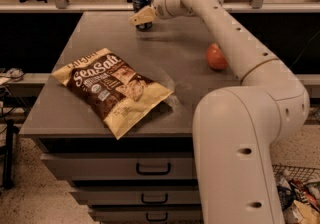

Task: Knock pepsi can over

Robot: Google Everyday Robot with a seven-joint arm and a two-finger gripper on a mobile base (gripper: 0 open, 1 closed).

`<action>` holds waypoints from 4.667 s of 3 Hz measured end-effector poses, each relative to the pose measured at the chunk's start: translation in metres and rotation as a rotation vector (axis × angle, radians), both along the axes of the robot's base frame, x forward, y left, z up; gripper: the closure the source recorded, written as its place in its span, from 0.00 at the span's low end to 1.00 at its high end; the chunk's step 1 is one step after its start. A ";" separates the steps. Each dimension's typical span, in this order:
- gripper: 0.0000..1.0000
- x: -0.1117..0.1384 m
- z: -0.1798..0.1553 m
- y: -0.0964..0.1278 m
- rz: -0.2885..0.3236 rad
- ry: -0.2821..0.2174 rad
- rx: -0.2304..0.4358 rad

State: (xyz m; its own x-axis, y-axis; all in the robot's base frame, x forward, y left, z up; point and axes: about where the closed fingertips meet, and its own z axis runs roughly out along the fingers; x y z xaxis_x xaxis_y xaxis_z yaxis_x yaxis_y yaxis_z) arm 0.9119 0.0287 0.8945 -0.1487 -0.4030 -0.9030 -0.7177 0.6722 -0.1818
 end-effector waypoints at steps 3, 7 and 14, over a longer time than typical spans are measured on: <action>0.68 0.020 0.009 -0.011 -0.075 -0.024 0.053; 1.00 -0.056 0.068 -0.038 0.147 -0.062 -0.181; 0.28 -0.150 -0.034 -0.058 0.663 0.206 -1.029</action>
Offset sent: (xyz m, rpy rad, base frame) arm 0.0295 -0.0130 0.0015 0.0663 -0.0055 -0.1054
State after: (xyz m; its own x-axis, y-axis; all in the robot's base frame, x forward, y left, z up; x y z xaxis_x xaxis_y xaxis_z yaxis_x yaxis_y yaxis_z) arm 0.7622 -0.0291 0.8610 0.2528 -0.9616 -0.1070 -0.9423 -0.2196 -0.2528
